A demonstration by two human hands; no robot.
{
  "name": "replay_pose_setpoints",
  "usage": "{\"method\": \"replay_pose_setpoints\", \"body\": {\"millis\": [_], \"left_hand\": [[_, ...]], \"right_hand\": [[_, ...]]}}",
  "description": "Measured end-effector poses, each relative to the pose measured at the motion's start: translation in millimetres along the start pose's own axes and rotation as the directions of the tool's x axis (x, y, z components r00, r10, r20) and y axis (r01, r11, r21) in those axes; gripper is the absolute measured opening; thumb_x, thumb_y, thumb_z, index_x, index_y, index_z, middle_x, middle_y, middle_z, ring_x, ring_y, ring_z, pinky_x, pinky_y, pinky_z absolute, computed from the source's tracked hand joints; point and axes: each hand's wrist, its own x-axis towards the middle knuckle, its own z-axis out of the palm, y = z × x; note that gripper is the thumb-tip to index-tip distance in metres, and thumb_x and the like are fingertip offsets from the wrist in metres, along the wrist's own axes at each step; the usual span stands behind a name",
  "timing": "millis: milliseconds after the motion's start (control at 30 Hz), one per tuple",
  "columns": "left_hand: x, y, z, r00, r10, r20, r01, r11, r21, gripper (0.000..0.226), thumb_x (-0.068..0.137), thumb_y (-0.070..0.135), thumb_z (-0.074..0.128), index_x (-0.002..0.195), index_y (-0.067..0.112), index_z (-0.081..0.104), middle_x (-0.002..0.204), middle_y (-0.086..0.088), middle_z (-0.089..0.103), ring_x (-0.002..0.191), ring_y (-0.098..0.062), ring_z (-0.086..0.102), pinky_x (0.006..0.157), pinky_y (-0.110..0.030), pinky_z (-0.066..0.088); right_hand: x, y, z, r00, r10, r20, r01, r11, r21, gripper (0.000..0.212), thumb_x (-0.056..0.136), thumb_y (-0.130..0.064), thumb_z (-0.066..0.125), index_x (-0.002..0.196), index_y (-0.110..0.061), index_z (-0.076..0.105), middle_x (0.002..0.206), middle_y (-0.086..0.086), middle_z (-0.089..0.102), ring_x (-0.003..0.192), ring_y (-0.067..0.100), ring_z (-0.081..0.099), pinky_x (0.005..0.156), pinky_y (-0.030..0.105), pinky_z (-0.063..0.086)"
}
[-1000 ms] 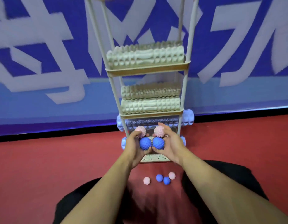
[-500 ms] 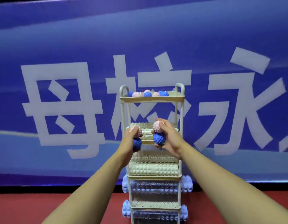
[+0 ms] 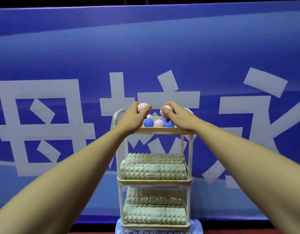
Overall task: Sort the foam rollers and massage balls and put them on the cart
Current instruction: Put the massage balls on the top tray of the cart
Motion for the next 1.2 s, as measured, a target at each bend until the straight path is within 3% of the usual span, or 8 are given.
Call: {"method": "replay_pose_setpoints", "body": {"millis": [133,333,467,633,800,900,1033,1200], "left_hand": [[43,-10,7,0.996,0.054,0.07,-0.066,0.98,0.187,0.047,0.089,0.066,0.057,0.107,0.023,0.061,0.096,0.002,0.07,0.087,-0.015,0.067,0.074,-0.037,0.059],[70,-41,25,0.969,-0.069,0.236,0.014,0.973,0.228,0.061,0.079,0.078,0.059,0.098,0.021,0.066,0.088,0.001,0.075,0.083,-0.018,0.072,0.078,-0.036,0.058],[69,-54,34,0.974,-0.105,0.2,0.063,0.977,0.206,0.078,0.065,0.091,0.047,0.095,0.022,0.067,0.088,0.001,0.073,0.084,-0.018,0.07,0.081,-0.038,0.057],[75,-57,39,0.965,-0.078,0.25,0.027,0.979,0.202,0.062,0.087,0.075,0.053,0.108,0.017,0.062,0.1,-0.003,0.069,0.093,-0.021,0.067,0.088,-0.04,0.055],[75,-60,42,0.958,-0.047,0.282,-0.049,0.945,0.322,0.048,0.095,0.052,0.059,0.13,0.02,0.055,0.125,-0.001,0.064,0.103,-0.017,0.061,0.075,-0.023,0.044],[78,-64,44,0.956,-0.043,0.291,-0.062,0.937,0.342,0.049,0.096,0.048,0.059,0.136,0.02,0.053,0.136,-0.003,0.06,0.114,-0.019,0.06,0.086,-0.027,0.041],[79,-71,48,0.978,0.01,0.21,-0.081,0.939,0.334,0.039,0.094,0.046,0.061,0.128,0.026,0.058,0.129,0.001,0.063,0.115,-0.019,0.058,0.093,-0.036,0.05],[78,-79,51,0.985,0.132,0.115,-0.167,0.905,0.391,0.014,0.093,0.045,0.061,0.104,0.038,0.065,0.1,0.009,0.061,0.095,-0.012,0.056,0.082,-0.04,0.054]], "right_hand": [[32,15,0,0.995,-0.003,0.096,0.023,0.978,-0.209,0.044,0.101,-0.061,0.033,0.132,-0.032,0.046,0.121,-0.002,0.065,0.102,0.016,0.063,0.083,0.032,0.052],[56,37,15,0.992,0.012,0.127,0.034,0.935,-0.352,0.052,0.097,-0.069,0.03,0.125,-0.031,0.052,0.114,0.001,0.068,0.097,0.017,0.064,0.089,0.039,0.054],[63,44,15,0.996,-0.026,0.08,0.056,0.915,-0.4,0.053,0.097,-0.069,0.032,0.126,-0.032,0.055,0.115,0.0,0.069,0.096,0.017,0.064,0.085,0.037,0.055],[64,62,27,0.994,0.008,0.11,0.042,0.896,-0.442,0.05,0.096,-0.069,0.031,0.127,-0.034,0.049,0.111,0.005,0.067,0.096,0.022,0.063,0.09,0.047,0.053],[72,73,37,0.987,0.029,0.159,0.025,0.945,-0.327,0.044,0.1,-0.059,0.039,0.138,-0.038,0.045,0.119,0.007,0.063,0.099,0.019,0.056,0.083,0.035,0.046],[74,77,37,0.984,0.043,0.172,0.002,0.968,-0.25,0.045,0.1,-0.054,0.044,0.142,-0.037,0.045,0.135,-0.003,0.061,0.116,0.018,0.055,0.094,0.036,0.046],[76,82,39,1.0,0.017,-0.001,-0.016,0.933,-0.359,0.041,0.095,-0.048,0.057,0.135,-0.036,0.053,0.132,-0.004,0.059,0.129,0.021,0.042,0.103,0.039,0.039],[75,83,46,0.987,-0.08,-0.138,0.041,0.964,-0.262,0.016,0.094,-0.04,0.063,0.108,-0.033,0.065,0.111,-0.006,0.062,0.101,0.012,0.057,0.08,0.027,0.048]]}}
